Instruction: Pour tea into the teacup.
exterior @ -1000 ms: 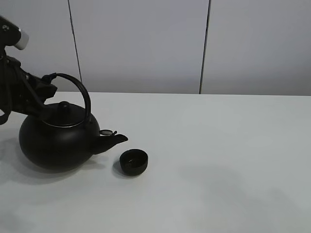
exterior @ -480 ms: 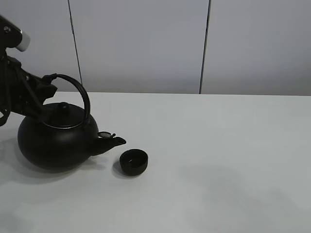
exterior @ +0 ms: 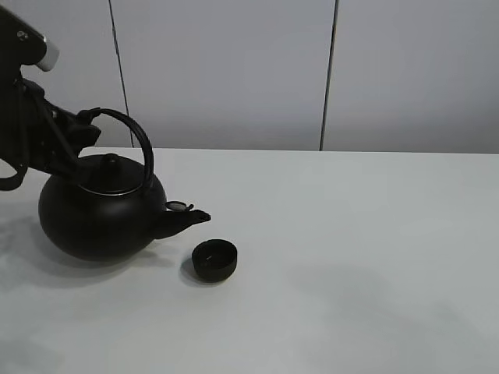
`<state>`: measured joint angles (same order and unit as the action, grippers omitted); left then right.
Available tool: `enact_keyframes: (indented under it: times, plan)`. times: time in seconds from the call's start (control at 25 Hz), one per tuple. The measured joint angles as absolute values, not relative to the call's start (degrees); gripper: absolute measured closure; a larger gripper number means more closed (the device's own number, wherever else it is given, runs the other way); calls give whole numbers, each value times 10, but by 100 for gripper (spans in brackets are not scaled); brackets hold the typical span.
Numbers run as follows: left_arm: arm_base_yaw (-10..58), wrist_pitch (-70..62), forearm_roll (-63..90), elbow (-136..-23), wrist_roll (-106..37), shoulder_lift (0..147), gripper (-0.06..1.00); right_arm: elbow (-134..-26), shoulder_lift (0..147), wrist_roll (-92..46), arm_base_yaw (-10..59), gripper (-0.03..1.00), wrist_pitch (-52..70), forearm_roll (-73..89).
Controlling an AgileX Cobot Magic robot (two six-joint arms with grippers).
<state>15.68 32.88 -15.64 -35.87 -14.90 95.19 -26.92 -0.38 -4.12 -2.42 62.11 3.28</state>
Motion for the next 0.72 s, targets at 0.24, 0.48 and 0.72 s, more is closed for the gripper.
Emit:
enact_keyframes:
  times: [0.24, 0.48, 0.72]
  plan:
    - [157, 326, -156, -361, -149, 952, 83, -269, -4, -41, -24, 48, 621, 33]
    - [157, 326, -156, -361, -152, 952, 83, -269, -4, -41, -24, 48, 621, 33]
    - [157, 326, -156, -361, -153, 952, 83, -269, -4, -41, -24, 48, 620, 33]
